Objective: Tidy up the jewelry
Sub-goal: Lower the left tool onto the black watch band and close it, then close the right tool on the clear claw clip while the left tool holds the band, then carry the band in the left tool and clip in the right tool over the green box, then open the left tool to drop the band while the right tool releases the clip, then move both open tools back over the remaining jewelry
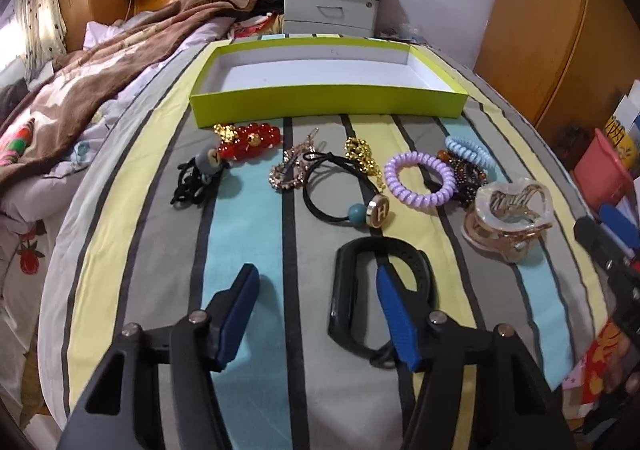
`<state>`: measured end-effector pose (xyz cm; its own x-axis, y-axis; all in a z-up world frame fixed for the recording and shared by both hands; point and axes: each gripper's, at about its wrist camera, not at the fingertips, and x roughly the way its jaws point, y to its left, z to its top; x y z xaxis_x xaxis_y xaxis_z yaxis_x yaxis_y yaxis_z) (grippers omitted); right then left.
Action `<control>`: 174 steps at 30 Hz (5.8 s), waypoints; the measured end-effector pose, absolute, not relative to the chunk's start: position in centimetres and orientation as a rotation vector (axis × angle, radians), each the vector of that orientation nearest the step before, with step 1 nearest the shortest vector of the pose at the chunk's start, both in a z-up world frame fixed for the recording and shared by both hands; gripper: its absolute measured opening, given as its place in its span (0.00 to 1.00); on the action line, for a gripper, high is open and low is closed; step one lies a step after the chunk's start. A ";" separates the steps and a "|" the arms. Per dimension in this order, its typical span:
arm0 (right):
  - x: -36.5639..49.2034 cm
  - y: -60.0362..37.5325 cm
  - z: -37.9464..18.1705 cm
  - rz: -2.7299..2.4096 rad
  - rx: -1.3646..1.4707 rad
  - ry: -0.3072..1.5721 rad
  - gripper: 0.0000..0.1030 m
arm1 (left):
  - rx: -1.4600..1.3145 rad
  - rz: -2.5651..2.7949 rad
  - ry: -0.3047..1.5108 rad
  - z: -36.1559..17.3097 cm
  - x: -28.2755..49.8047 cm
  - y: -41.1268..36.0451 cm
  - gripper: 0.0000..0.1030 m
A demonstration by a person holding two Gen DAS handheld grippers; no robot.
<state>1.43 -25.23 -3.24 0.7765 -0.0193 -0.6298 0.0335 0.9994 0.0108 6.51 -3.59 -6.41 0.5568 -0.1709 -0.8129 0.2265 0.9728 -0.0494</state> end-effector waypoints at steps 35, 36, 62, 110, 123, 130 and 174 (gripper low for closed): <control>5.6 -26.7 -4.2 0.100 0.303 0.831 0.13 | 0.044 -0.209 0.875 -5.0 6.9 -1.7 0.12; 5.5 -26.7 -4.1 0.104 0.305 0.830 0.12 | 0.043 -0.208 0.874 -4.9 6.8 -1.6 0.12; 6.4 -19.5 -5.1 0.376 -0.364 0.932 0.33 | 0.047 -0.213 0.885 -5.0 6.7 -1.0 0.12; 30.7 -19.9 -2.2 0.188 -0.224 0.971 0.11 | 0.132 -0.234 0.913 -3.3 31.2 -3.3 0.14; 32.6 -18.9 -4.2 0.184 -0.267 1.016 0.11 | 0.163 -0.229 0.950 -5.6 32.5 -4.1 0.15; 32.9 -18.6 -4.5 0.155 -0.298 1.006 0.12 | 0.157 -0.216 0.952 -5.7 32.6 -4.0 0.36; 14.9 -25.1 -0.9 0.195 -0.100 0.836 0.31 | 0.045 -0.248 0.788 -1.3 14.1 6.0 0.79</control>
<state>14.90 -25.14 -0.92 0.6537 0.1322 -0.7452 -0.2104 0.9776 -0.0112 14.10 6.02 -1.35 0.6776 -0.2036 -0.7067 0.2369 0.9701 -0.0523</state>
